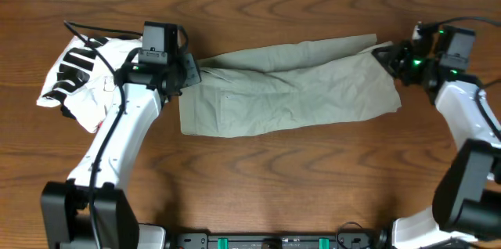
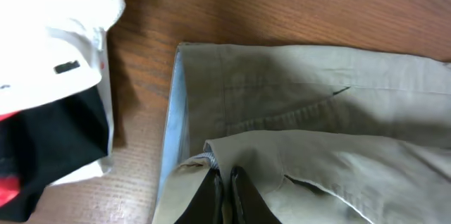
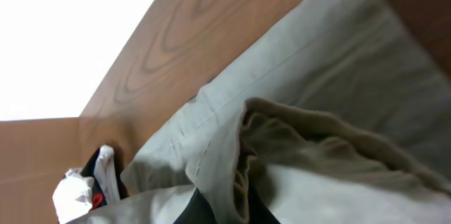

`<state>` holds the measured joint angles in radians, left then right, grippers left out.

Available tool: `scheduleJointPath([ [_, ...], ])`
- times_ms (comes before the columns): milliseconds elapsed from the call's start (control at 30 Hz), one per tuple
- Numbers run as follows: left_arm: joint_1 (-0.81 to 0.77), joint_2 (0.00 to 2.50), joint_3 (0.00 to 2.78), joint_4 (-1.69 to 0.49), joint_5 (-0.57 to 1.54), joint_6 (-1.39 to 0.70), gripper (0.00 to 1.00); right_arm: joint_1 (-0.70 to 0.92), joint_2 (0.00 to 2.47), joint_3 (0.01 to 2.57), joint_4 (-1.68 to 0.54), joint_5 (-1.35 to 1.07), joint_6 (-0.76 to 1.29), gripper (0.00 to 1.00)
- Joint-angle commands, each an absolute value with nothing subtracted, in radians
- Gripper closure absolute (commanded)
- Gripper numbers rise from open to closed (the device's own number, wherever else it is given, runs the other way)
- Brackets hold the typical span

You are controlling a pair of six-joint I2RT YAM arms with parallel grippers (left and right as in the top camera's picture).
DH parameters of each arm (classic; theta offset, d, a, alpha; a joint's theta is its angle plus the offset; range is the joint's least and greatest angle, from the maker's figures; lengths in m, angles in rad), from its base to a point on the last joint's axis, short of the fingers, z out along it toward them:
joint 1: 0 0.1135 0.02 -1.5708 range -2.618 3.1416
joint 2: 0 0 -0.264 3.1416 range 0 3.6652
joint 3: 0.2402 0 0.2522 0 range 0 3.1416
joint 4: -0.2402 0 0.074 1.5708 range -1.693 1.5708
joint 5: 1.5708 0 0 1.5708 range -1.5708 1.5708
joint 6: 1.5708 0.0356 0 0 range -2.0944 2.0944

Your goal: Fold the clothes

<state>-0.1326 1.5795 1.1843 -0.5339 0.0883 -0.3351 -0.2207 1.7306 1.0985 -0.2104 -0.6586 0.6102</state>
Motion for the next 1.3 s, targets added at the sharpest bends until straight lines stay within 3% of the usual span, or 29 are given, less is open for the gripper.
scheduleJointPath([
  [0,-0.128,1.604,1.193,-0.513,0.050,-0.307,0.94,-0.194,1.759,1.109,-0.187,-0.678,0.644,0.99],
  [300,-0.128,1.654,1.193,-0.428,0.022,-0.307,0.94,-0.184,1.773,1.109,-0.178,-0.535,0.662,0.98],
  [333,-0.128,1.654,1.193,-0.423,0.006,-0.307,0.91,-0.184,1.773,1.109,-0.178,-0.517,0.662,0.90],
  [367,-0.127,1.654,1.193,-0.418,-0.014,-0.307,0.86,-0.184,1.773,1.109,-0.175,-0.501,0.662,0.81],
  [400,-0.127,1.653,1.194,-0.414,-0.028,-0.307,0.75,-0.185,1.773,1.109,-0.172,-0.496,0.661,0.79],
  [533,-0.107,1.653,1.207,-0.442,-0.035,-0.307,0.51,-0.200,1.773,1.109,-0.177,-0.506,0.632,0.76],
  [700,-0.079,1.642,1.221,-0.529,-0.011,-0.300,0.50,-0.224,1.773,1.109,-0.235,-0.549,0.545,0.75],
  [767,-0.080,1.631,1.221,-0.556,0.070,-0.228,0.51,-0.231,1.773,1.109,-0.268,-0.578,0.498,0.69],
  [900,-0.101,1.620,1.221,-0.624,0.165,-0.163,0.51,-0.232,1.773,1.109,-0.361,-0.586,0.393,0.67],
  [1133,-0.190,1.623,1.217,-0.642,0.228,-0.047,0.72,-0.170,1.771,1.109,-0.403,-0.900,0.179,0.89],
  [1267,-0.222,1.655,1.204,-0.601,0.200,-0.034,0.76,-0.049,1.771,1.109,-0.395,-0.853,0.179,0.94],
])
